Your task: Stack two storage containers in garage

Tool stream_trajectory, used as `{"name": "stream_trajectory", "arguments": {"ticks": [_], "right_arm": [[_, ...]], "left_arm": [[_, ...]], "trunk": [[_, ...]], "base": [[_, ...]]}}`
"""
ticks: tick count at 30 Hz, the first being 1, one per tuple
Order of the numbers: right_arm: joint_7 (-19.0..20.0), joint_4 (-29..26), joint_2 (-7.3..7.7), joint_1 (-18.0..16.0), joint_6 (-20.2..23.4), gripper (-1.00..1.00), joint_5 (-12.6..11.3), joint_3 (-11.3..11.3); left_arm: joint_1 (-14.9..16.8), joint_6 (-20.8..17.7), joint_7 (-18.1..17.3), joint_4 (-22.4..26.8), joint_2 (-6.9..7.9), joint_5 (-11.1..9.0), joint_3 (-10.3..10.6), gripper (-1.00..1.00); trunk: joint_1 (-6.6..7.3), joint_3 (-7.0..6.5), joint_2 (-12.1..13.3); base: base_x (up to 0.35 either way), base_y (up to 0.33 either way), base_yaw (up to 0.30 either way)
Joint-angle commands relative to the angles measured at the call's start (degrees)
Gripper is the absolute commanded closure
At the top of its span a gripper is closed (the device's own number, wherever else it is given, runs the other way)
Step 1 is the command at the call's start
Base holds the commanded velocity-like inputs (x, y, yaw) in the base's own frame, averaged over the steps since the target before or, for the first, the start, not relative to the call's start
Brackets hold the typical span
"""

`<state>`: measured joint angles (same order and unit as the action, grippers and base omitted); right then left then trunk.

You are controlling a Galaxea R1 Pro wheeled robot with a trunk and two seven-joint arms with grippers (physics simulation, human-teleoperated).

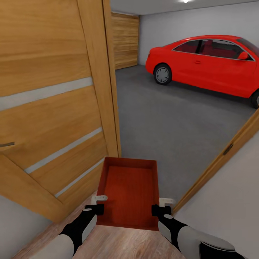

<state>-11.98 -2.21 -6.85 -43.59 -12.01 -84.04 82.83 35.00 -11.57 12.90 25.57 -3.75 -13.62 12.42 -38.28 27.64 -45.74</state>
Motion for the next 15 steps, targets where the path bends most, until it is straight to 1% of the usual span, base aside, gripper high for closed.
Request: {"name": "stream_trajectory", "arguments": {"ticks": [1, 5, 7, 11, 15], "right_arm": [[-0.15, 0.98, 0.08, -0.01, -0.03, 1.0, -0.78, 0.75], [-0.15, 0.98, 0.08, -0.01, -0.03, 1.0, -0.78, 0.75], [-0.15, 0.98, 0.08, -0.01, -0.03, 1.0, -0.78, 0.75], [-0.15, 0.98, 0.08, -0.01, -0.08, 1.0, -0.78, 0.75], [-0.15, 0.98, 0.05, -0.01, -0.04, 1.0, -0.78, 0.79]], "left_arm": [[0.07, -0.17, 0.73, 3.25, 2.52, 0.11, -0.11, 1.0], [0.07, -0.17, 0.73, 3.25, 2.52, 0.15, -0.11, 1.0], [0.07, -0.17, 0.73, 3.25, 2.52, 0.15, -0.11, 1.0], [0.07, -0.13, 0.73, 3.25, 2.52, 0.17, -0.11, 1.0], [0.07, -0.13, 0.73, 3.25, 2.52, 0.16, -0.11, 1.0]], "trunk": [[-0.03, 0.07, -0.05], [-0.03, 0.07, -0.05], [-0.03, 0.07, -0.05], [-0.03, 0.07, -0.05], [-0.03, 0.07, -0.05]], "base": [[0.191, 0.268, -0.001], [0.192, 0.269, -0.005], [0.193, 0.27, -0.137], [0.193, 0.257, -0.241], [0.184, 0.2, -0.274]]}}
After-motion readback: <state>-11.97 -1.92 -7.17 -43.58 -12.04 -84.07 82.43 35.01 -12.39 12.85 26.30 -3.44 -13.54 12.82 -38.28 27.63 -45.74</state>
